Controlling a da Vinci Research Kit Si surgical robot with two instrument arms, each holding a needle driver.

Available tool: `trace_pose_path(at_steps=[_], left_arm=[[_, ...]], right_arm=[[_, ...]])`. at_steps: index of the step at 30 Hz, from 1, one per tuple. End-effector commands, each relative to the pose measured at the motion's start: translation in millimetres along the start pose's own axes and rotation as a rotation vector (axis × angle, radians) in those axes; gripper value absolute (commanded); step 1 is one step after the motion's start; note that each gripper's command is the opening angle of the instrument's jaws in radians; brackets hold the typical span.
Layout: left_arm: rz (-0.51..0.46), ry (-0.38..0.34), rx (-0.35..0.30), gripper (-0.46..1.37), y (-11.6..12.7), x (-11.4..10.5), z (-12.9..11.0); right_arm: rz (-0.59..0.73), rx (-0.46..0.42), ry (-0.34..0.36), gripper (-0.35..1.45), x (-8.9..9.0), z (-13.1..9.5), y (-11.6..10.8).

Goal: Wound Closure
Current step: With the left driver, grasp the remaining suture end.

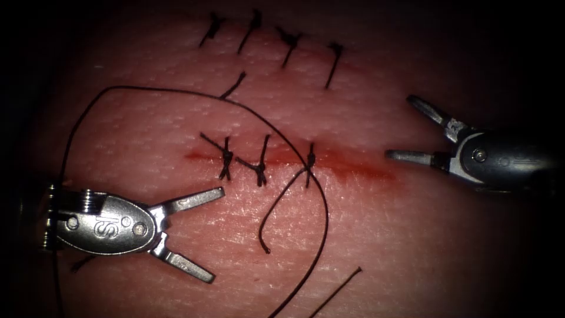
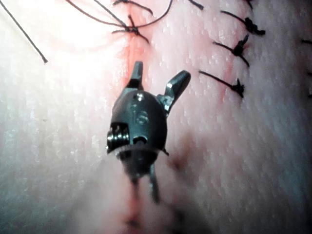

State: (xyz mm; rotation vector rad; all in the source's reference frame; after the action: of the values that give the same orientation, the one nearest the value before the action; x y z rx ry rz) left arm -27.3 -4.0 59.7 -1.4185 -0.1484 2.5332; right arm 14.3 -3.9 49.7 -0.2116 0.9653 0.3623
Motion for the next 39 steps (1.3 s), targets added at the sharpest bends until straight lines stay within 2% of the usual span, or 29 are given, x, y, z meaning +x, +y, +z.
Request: trace_pose_path(at_steps=[1, 3, 5, 9, 13, 19, 33, 39], left_arm=[[0.001, -0.004, 0.0, 1.01, -0.1, 0.3, -0.1], [-0.002, -0.005, 0.001, 1.01, -0.2, 0.6, -0.2], [0.006, -0.012, 0.02, 0.91, -0.5, 0.9, -0.3], [0.011, -0.019, 0.037, 0.86, -0.7, 1.3, -0.7], [0.019, -0.023, 0.047, 0.79, -0.2, 1.6, -0.3], [0.027, -0.02, 0.04, 0.78, 0.1, 2.1, 1.1], [0.043, -0.01, 0.001, 0.73, 1.4, 1.5, 4.5], [0.05, -0.015, -0.002, 0.65, 1.4, 1.0, 5.5]], right_arm=[[-0.001, 0.005, -0.001, 1.02, 0.0, 0.0, 0.0], [-0.008, 0.005, 0.0, 1.01, -0.1, 0.1, -0.1], [-0.009, 0.004, 0.0, 1.01, -0.3, 0.1, -0.2], [-0.006, 0.006, -0.004, 1.01, -0.6, 0.2, -0.4], [-0.007, 0.006, -0.004, 1.01, -0.6, 0.3, -0.4], [-0.007, 0.008, -0.002, 1.0, -0.6, 0.3, -0.4], [-0.006, 0.011, -0.001, 1.0, -0.5, 0.3, -0.5], [-0.006, 0.011, -0.001, 0.99, -0.5, 0.3, -0.5]])
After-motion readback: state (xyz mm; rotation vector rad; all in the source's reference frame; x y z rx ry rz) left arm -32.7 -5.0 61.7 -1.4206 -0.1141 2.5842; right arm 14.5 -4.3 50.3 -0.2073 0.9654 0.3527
